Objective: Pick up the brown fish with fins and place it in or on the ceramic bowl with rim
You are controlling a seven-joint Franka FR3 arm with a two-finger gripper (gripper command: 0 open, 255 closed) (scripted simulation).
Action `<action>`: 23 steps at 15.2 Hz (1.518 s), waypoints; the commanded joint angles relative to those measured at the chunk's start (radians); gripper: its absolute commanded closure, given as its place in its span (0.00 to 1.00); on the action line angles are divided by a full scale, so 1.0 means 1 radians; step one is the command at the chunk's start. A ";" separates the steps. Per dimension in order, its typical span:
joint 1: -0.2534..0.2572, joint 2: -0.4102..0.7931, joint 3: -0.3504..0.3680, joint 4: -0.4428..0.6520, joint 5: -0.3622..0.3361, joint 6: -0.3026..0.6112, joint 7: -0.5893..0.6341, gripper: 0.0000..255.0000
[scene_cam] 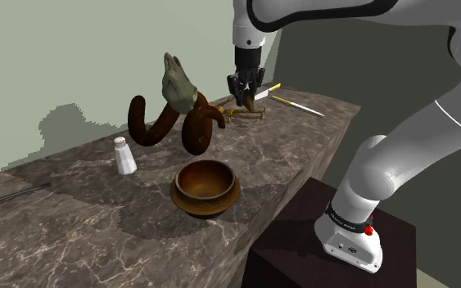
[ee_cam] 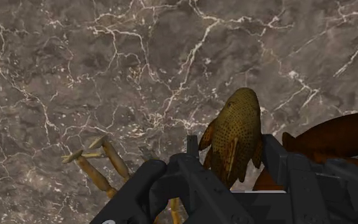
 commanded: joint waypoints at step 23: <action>0.164 0.155 0.465 0.186 0.123 -0.025 0.612 1.00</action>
